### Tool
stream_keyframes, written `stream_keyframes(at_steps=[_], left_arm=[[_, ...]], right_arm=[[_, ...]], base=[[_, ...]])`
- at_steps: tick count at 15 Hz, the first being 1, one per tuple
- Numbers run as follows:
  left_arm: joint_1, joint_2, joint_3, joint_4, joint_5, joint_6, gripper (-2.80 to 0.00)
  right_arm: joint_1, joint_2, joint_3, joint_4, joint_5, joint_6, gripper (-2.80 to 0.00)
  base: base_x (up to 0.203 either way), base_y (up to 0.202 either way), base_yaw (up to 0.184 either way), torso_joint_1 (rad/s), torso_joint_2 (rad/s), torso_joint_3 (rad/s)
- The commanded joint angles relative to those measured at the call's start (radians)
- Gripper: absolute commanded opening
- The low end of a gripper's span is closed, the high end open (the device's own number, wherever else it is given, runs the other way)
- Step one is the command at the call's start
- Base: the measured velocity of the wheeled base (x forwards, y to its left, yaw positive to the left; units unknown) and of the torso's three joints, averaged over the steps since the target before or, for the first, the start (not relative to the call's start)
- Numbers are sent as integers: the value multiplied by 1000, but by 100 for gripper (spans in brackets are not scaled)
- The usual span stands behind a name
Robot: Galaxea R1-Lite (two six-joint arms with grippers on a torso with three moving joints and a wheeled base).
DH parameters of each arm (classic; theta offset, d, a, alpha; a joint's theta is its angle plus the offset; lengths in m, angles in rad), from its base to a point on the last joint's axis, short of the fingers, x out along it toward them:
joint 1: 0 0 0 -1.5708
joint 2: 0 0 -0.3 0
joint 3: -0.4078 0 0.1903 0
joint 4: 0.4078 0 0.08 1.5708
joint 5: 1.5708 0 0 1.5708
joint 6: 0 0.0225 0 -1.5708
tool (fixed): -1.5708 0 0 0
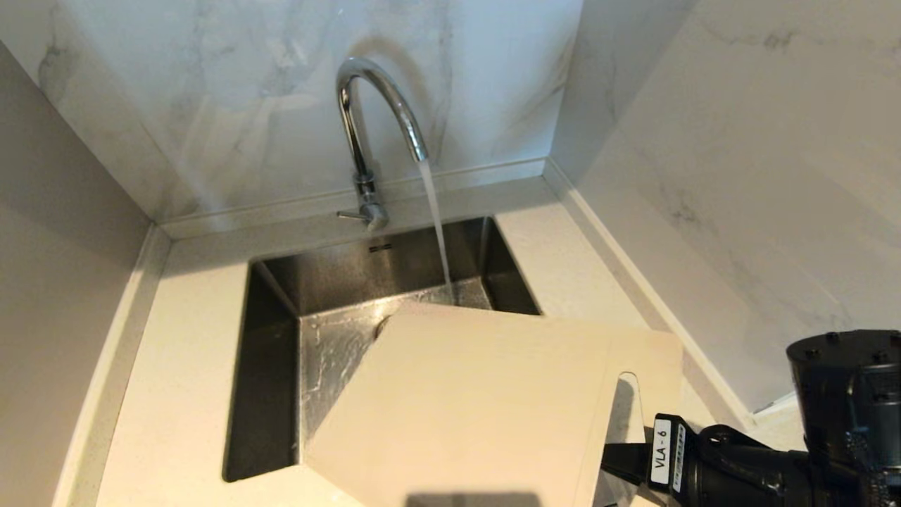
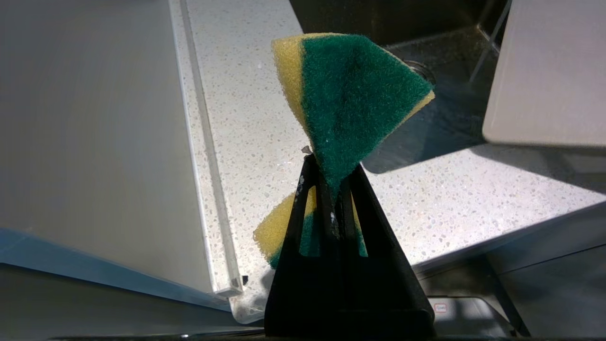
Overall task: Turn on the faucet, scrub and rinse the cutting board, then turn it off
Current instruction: Pick up the cutting board
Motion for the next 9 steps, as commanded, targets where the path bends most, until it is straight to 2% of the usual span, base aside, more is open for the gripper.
stream_keyframes(at_steps=[1,4,9], left_arm=[[0,-2,3,0,0,0,-280],[0,-2,3,0,0,0,-280],[0,-2,3,0,0,0,-280]], right_arm=[[-8,45,-32,0,6,-19,-280],[-9,107,-102,47,16,-54,-280],[-52,149,-289,296,19,-220,-280]], base=[[0,0,0,0,0,0],[0,0,0,0,0,0],[0,0,0,0,0,0]])
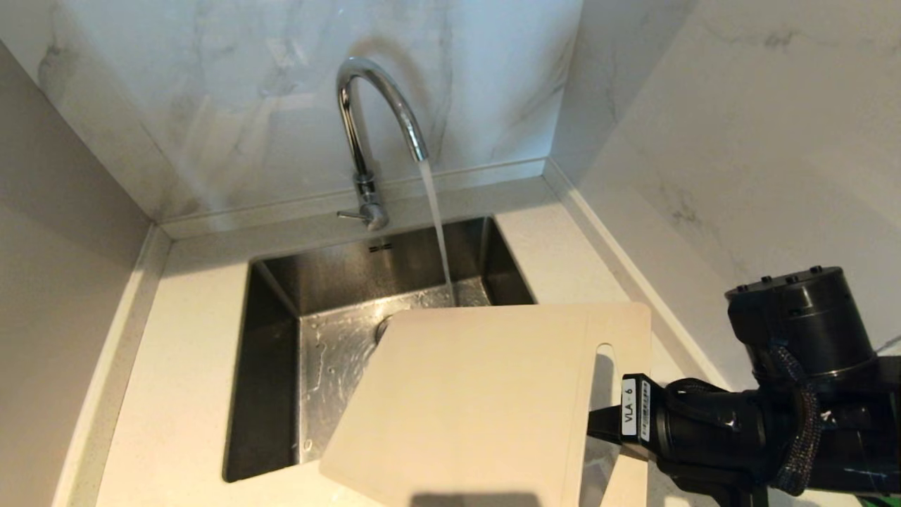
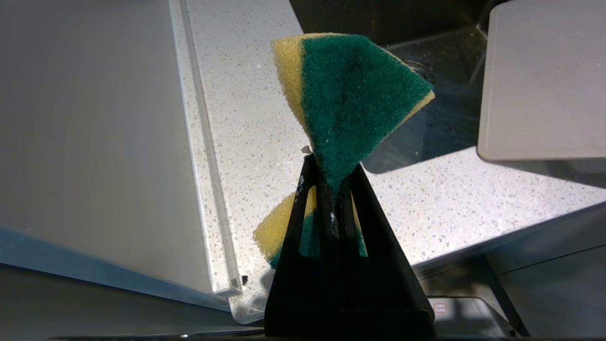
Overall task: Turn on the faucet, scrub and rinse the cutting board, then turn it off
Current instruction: Pick up the cutting board
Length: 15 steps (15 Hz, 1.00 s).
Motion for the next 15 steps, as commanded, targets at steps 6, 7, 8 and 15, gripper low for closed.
stream_keyframes(at_steps=[6,7,8,15], left_arm=[[0,-3,3,0,0,0,-280],[0,-2,3,0,0,0,-280],[0,-2,3,0,0,0,-280],[0,-2,3,0,0,-2,-280]], right_arm=[[-44,114,-164,138,3,-157,-280],[-44,116,-180,141,3,-160,-280],[-44,118,-195,144,4,-159,-280],[-46,118,-202,145,15,-159,-280]], base=[[0,0,0,0,0,0],[0,0,0,0,0,0],[0,0,0,0,0,0],[0,0,0,0,0,0]])
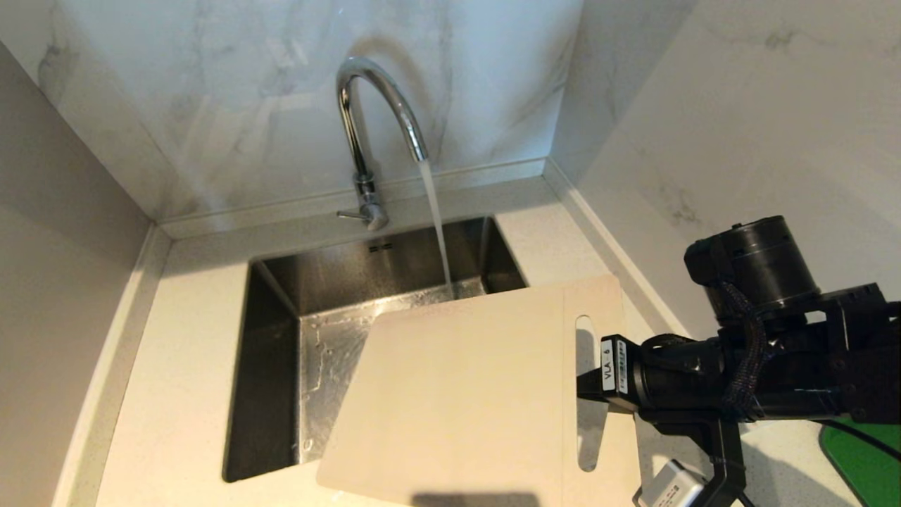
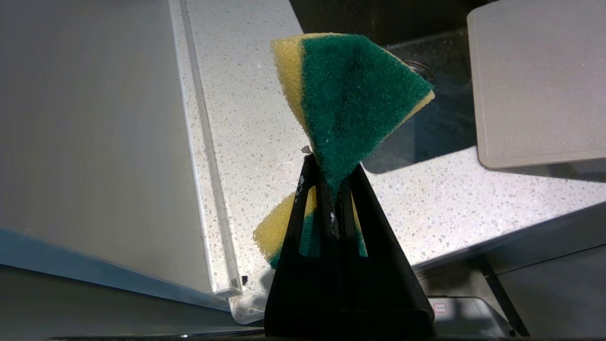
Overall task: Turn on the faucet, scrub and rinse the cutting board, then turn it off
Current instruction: Pick up the cutting board, then scrub the cutting board underwater
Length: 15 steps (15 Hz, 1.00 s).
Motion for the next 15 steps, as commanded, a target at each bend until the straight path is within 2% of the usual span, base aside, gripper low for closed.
stream_keyframes(at_steps=[1,12,15], left_arm=[[0,-2,3,0,0,-1,-280],[0,-3,3,0,0,0,-280],[0,-2,3,0,0,-2,-280]], right_arm=[[1,0,-1,2,11,-14,-280],[-8,6,-130,47,17,-19,-280],[-8,41,-209,93,49,-47,-280]], base=[[0,0,0,0,0,0],[0,0,0,0,0,0],[0,0,0,0,0,0]])
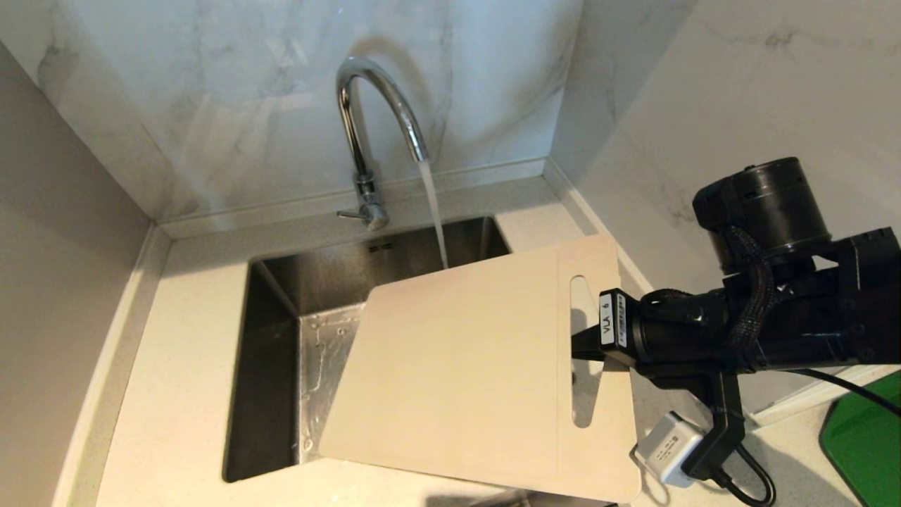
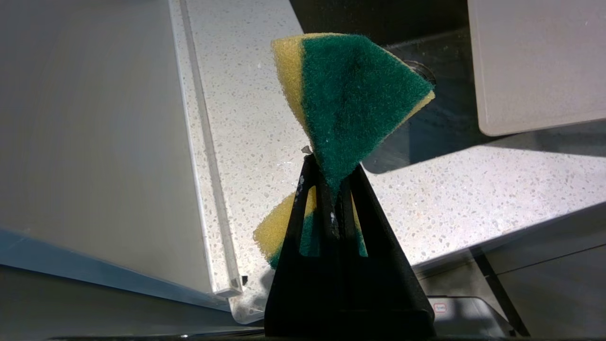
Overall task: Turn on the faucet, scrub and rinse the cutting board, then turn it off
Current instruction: Scrub the cutting board underwater
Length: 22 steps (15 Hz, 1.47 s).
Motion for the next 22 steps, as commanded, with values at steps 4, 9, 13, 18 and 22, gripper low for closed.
stream_keyframes(at_steps=[4,9,13,18,22], left_arm=[[0,-3,3,0,0,0,-280],[0,-3,3,0,0,-1,-280],[0,-3,3,0,0,0,-280],[0,-3,3,0,0,-1,-280],[0,-2,3,0,0,-1,-280]], right_arm=[[1,50,-63,36,40,-47,-280],[0,113,-86,35,81,-95,-280],[0,153,-101,38,80,-139,-280],[0,184,-147,47,82,-164,-280],[-11,218,-226,84,99,-177,-280]], base=[[0,0,0,0,0,0],[0,0,0,0,0,0],[0,0,0,0,0,0],[0,0,0,0,0,0],[0,0,0,0,0,0]])
